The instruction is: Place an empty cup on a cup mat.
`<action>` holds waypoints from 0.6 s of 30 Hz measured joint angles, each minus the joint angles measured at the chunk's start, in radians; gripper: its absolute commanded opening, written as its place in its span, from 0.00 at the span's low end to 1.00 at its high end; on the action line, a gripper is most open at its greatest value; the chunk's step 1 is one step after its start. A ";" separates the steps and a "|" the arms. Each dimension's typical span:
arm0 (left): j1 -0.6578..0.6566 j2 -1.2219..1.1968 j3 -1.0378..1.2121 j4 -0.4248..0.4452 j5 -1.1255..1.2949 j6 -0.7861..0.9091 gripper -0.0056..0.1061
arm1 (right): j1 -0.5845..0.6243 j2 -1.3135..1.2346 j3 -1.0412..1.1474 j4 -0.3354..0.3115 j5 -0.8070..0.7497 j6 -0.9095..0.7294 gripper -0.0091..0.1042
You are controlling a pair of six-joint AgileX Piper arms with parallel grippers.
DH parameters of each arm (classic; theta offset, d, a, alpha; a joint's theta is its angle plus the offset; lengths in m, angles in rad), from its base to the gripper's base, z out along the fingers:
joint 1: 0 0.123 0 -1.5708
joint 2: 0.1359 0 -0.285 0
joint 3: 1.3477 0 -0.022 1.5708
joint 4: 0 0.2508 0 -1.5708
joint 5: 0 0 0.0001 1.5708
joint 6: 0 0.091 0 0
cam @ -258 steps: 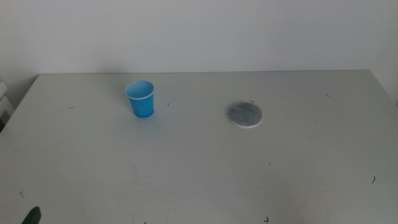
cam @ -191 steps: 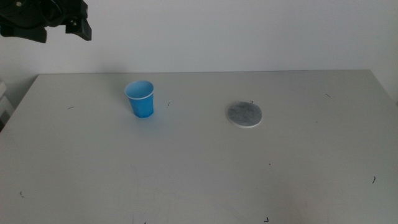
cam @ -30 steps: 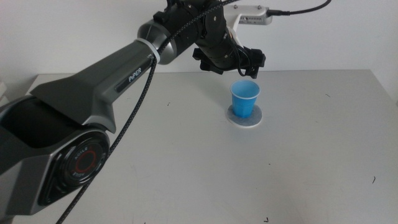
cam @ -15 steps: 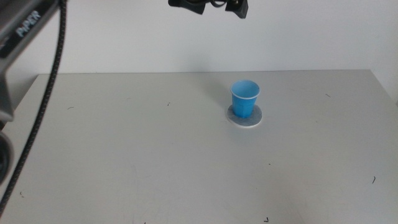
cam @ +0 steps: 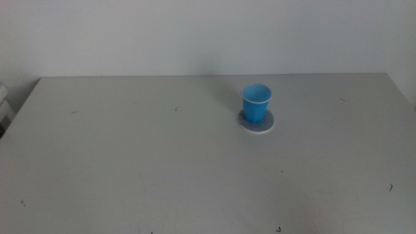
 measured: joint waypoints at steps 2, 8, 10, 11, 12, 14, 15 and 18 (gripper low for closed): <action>0.000 -0.109 0.110 0.012 -0.063 0.003 0.99 | 0.000 0.000 0.000 0.000 0.000 0.000 0.91; 0.000 -0.399 0.468 0.018 -0.231 0.009 0.99 | 0.000 0.000 0.000 0.000 0.000 0.000 0.91; 0.000 -0.495 0.584 0.026 -0.277 0.013 0.99 | 0.000 0.000 0.000 0.000 0.000 0.000 0.91; 0.000 -0.531 0.630 0.034 -0.296 0.013 0.99 | 0.000 0.000 0.000 0.000 0.000 0.000 0.91; 0.000 -0.577 0.687 0.048 -0.322 0.014 0.99 | 0.000 0.000 0.000 0.000 0.000 0.000 0.91; 0.016 -0.664 0.790 0.070 -0.374 0.016 0.99 | 0.000 0.000 0.000 0.000 0.000 0.000 0.91; 0.031 -0.705 0.846 0.074 -0.399 0.016 0.99 | 0.000 0.000 0.000 0.000 0.000 0.000 0.91; 0.087 -0.805 1.003 0.077 -0.457 0.016 0.99 | 0.000 0.000 0.000 0.000 0.000 0.000 0.91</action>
